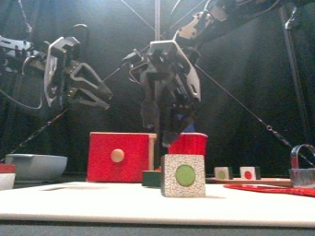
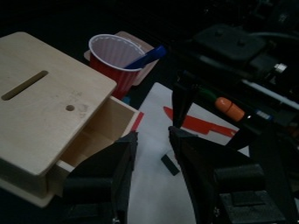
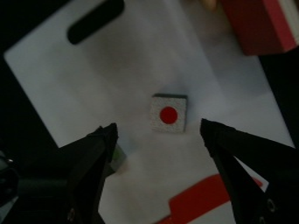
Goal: Place sushi on board then cut the sushi with the knife then place the pieces on the plate
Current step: Place the 4 sushi pieces on the plate
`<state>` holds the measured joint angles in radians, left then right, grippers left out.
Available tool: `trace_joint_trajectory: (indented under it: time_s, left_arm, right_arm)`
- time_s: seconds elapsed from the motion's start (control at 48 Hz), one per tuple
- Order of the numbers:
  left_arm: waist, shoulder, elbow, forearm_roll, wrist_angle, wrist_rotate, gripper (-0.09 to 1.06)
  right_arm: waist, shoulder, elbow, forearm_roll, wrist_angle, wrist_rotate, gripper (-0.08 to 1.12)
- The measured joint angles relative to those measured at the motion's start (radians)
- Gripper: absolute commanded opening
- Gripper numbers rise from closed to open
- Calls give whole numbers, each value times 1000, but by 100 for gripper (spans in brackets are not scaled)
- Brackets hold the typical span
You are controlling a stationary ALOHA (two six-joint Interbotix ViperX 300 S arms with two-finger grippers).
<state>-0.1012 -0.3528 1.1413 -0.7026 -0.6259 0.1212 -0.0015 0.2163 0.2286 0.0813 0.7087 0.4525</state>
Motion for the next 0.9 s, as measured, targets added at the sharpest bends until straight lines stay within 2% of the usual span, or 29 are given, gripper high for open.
trace_joint_trajectory:
  time_s: [0.604, 0.896]
  left_arm:
    - [43, -14, 17, -2, -12, 2, 76]
    - [44, -31, 41, -2, -14, 0, 76]
  right_arm:
    - [17, 183, -167, -54, 181, 3, 105]
    - [14, 204, -169, 18, 126, 3, 105]
